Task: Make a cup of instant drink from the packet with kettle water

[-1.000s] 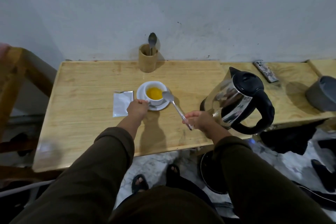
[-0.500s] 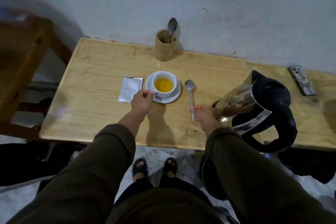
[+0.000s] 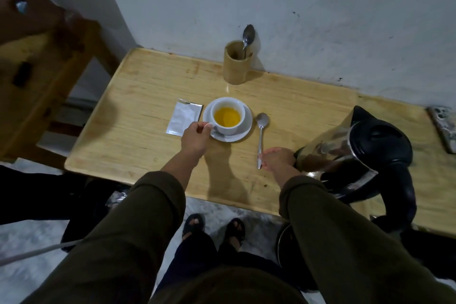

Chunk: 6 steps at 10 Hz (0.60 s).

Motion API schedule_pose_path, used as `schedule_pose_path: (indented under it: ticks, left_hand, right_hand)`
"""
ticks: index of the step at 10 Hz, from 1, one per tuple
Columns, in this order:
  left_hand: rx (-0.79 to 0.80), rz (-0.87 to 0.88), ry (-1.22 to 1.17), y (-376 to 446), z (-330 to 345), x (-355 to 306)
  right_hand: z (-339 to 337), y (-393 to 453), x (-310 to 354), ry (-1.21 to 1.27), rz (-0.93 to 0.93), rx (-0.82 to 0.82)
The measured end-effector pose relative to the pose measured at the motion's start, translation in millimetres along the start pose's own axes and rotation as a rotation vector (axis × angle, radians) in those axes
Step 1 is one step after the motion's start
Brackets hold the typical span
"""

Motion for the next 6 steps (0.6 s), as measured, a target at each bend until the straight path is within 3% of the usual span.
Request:
schedule_pose_path:
  ticks: [3, 4, 6]
  left_hand:
    - [0.027, 0.013, 0.056, 3.7, -3.0, -0.8]
    - [0.054, 0.022, 0.081, 5.1, -4.3, 0.2]
    - [0.088, 0.027, 0.073, 3.9, -11.2, -2.2]
  right_hand:
    - [6.5, -18.8, 33.4, -0.609, 0.023, -0.026]
    - [7.1, -23.4, 34.8, -0.645, 0.029, -0.052]
    - [3.3, -37.0, 46.3, -0.473, -0.047, -0.252]
Point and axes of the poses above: each hand's wrist, its own y-axis towards the middle knuckle, its own z-axis out of the palm, x = y × z, the point moved 3 cm from there along y, towards the middle knuckle, and after that the axes turned 7 degrees about -z, right-handed, at the moved point
